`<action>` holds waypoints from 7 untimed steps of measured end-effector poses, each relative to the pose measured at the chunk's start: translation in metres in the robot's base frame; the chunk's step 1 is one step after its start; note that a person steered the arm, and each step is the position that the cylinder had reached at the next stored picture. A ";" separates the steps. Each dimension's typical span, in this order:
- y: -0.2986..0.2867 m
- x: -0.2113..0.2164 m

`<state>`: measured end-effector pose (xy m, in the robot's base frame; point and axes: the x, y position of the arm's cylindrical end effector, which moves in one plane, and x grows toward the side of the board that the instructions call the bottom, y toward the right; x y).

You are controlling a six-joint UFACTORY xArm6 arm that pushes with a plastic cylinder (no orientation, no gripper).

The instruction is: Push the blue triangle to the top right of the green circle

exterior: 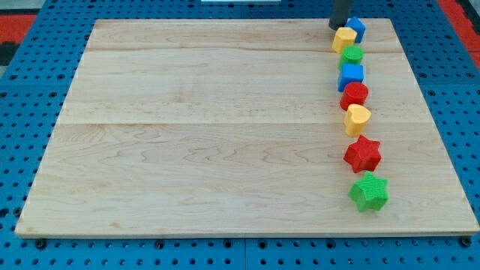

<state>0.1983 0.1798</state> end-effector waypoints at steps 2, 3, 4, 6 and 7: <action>0.032 0.014; 0.026 0.048; -0.006 0.094; -0.030 0.116; -0.037 0.127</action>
